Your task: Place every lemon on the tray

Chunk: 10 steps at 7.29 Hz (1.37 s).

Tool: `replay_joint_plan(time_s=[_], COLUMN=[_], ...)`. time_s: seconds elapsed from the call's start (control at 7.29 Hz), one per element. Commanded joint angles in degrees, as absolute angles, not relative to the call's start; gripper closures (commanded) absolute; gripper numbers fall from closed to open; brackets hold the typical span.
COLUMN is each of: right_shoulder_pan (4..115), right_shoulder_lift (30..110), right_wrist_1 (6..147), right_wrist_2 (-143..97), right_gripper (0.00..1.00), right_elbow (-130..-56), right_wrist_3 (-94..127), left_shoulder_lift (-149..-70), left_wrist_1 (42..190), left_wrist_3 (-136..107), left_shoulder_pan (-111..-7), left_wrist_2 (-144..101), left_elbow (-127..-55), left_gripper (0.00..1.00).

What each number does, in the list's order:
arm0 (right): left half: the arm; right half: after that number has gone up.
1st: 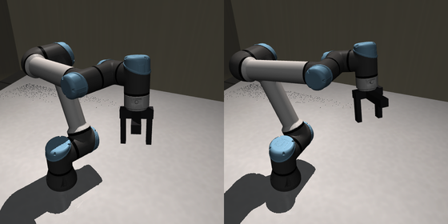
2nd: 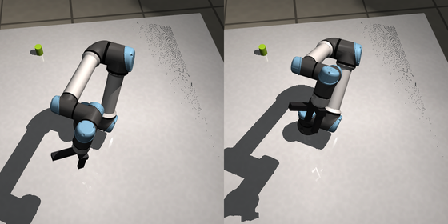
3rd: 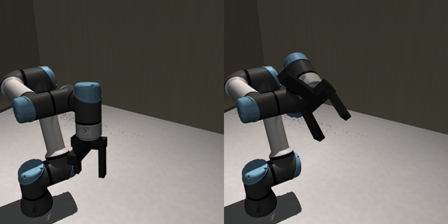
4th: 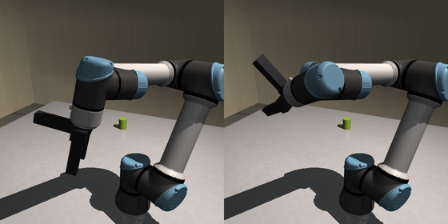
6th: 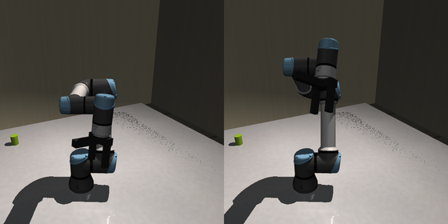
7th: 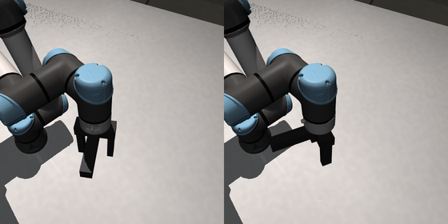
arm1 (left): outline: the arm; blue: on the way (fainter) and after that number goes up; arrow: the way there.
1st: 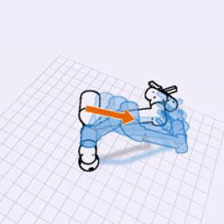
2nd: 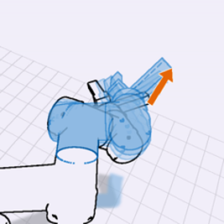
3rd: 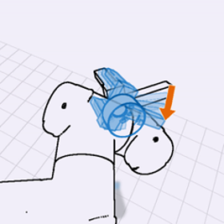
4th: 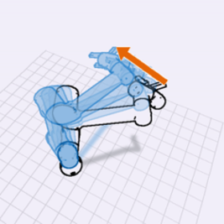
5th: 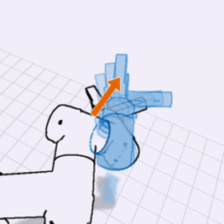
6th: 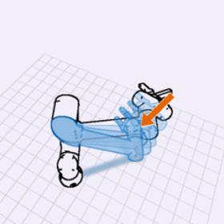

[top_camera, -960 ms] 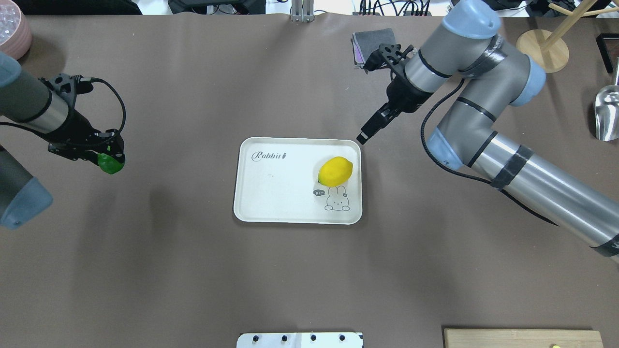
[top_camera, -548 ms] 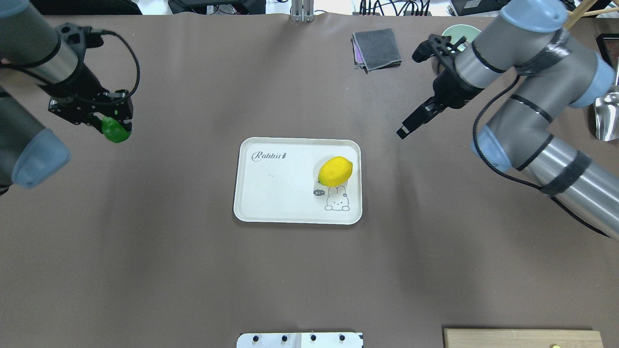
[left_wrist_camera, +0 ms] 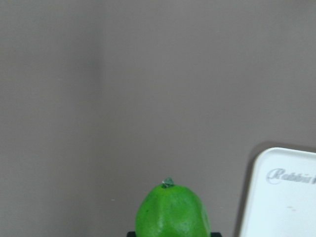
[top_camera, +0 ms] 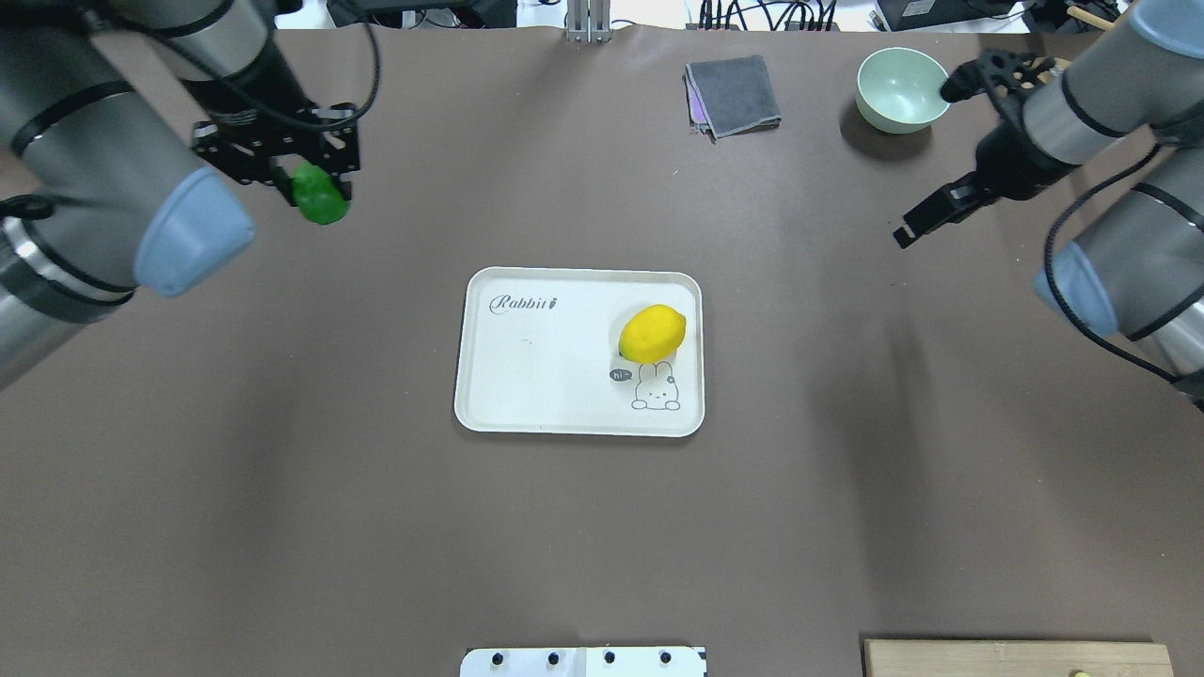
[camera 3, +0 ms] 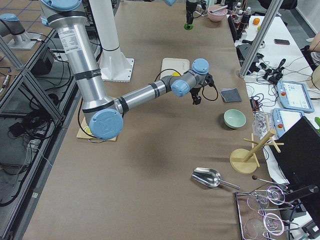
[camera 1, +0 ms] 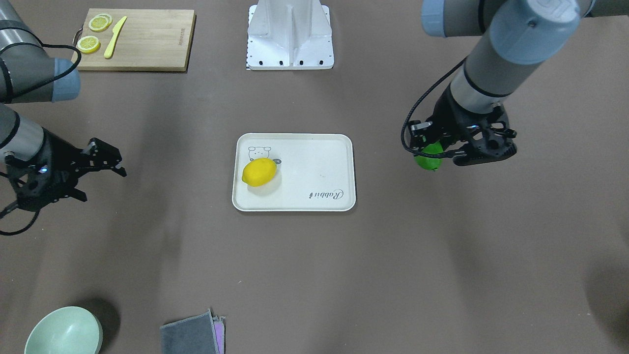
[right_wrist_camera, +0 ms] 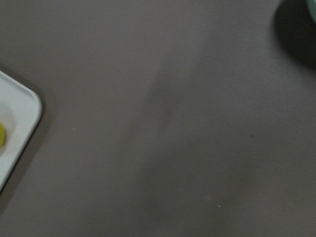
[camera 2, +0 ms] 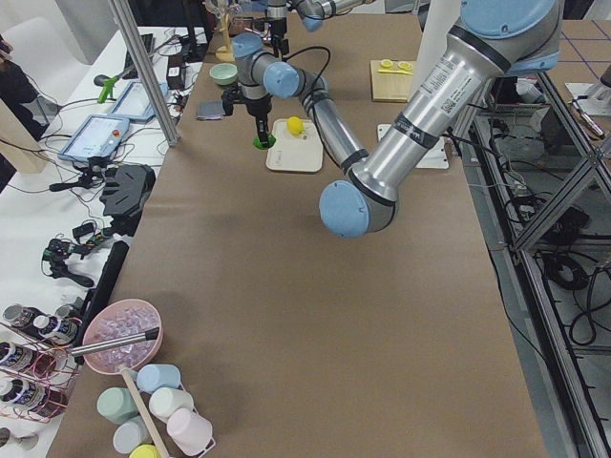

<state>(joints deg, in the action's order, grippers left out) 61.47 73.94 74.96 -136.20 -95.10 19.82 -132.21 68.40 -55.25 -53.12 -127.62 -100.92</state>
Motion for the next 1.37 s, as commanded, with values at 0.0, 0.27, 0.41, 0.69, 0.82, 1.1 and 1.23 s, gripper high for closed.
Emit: replay_joint_plan(time_s=[0.0,0.27,0.41,0.69,0.82,1.1,1.23], right_shoulder_pan=[66.68,71.34,73.8,78.29,79.18,81.11,81.82], right_shoulder_lift=[78.82,80.5,80.86,82.78,83.14,85.77,86.56], right_wrist_1=[76.64,80.22,82.16,86.55,88.66,88.77,88.77], right_wrist_2=[-134.91,-134.83,-134.48,-134.3,-134.3,-134.38,-134.3], right_gripper=[0.02,0.02,0.02,0.01,0.01,0.01,0.01], right_elbow=[-94.75,-93.87,-93.69,-94.3,-94.48,-94.57,-94.57], right_wrist_3=[20.13,20.13,20.13,19.34,19.25,18.81,18.11], left_shoulder_lift=[-140.34,-141.06,-141.33,-141.85,-141.94,-141.86,-141.68], left_wrist_1=[68.46,74.5,77.23,86.0,86.65,89.29,89.38], left_wrist_3=[-60.98,-60.99,-61.26,-65.28,-65.22,-65.3,-65.39], left_shoulder_pan=[-45.48,-42.21,-39.84,-35.7,-35.34,-34.02,-33.75], left_wrist_2=[-121.68,-121.12,-117.98,-114.55,-114.0,-113.21,-112.94], left_elbow=[-94.94,-89.5,-87.65,-80.63,-79.03,-76.91,-76.82], left_gripper=[1.0,1.0,1.0,1.0,1.0,0.6,0.38])
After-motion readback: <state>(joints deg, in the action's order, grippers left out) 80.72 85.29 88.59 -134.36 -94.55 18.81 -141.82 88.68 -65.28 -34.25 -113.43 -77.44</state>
